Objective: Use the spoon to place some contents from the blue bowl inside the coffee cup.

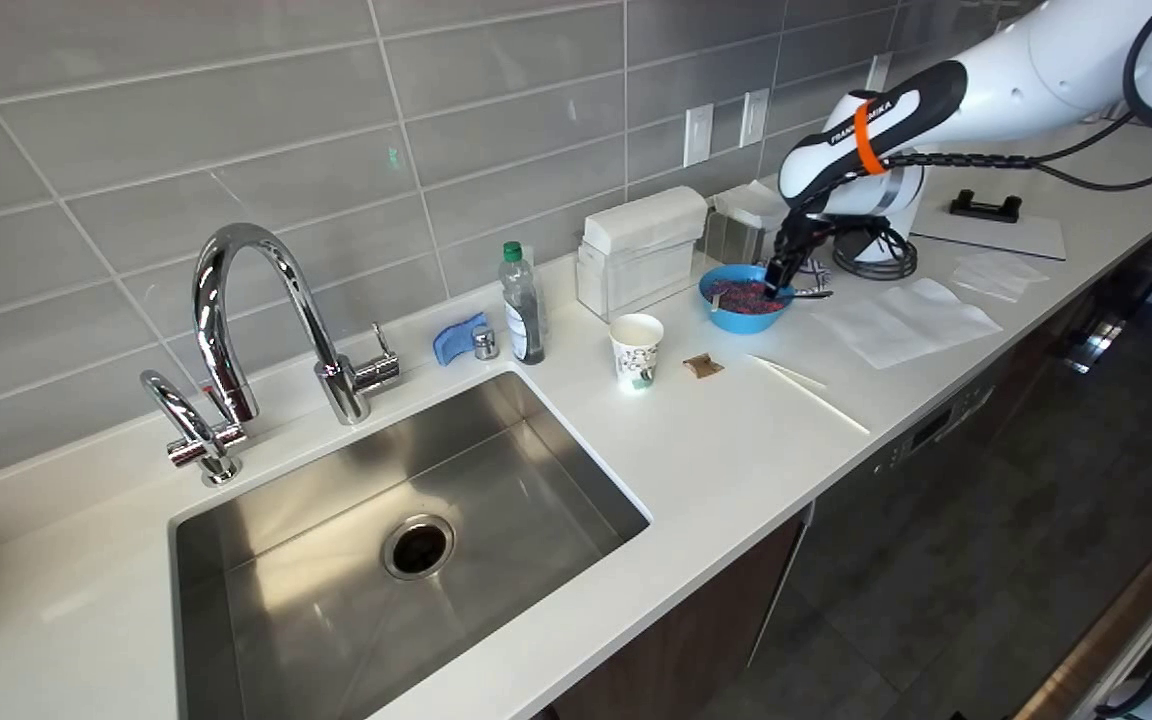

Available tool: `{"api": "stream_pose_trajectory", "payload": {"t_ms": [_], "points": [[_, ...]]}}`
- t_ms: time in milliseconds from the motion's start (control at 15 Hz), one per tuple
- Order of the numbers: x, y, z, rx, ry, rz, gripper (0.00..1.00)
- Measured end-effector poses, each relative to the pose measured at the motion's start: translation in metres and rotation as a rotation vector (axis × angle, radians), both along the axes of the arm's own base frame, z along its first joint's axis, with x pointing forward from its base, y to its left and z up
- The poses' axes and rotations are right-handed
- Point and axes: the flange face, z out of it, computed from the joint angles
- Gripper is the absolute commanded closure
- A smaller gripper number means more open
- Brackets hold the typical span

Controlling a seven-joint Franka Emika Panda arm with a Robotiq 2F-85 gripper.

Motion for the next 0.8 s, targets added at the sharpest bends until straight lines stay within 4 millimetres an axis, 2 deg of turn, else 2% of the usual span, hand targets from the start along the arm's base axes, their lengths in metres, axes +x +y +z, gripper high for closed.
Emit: {"api": "stream_pose_trajectory", "payload": {"t_ms": [267,467,600,667,733,800], "points": [[-0.001,-0.001,-0.0016,-0.004,0.009,0.004,0.46],[-0.0009,0.0003,-0.002,-0.007,0.013,0.01,0.57],[-0.0014,0.0005,-0.0029,-0.012,0.018,0.016,0.58],[-0.0017,0.0004,-0.0035,-0.016,0.021,0.019,0.62],[-0.0019,0.0002,-0.0037,-0.021,0.023,0.024,0.61],[-0.0018,0.0006,-0.0037,-0.026,0.025,0.029,0.65]]}}
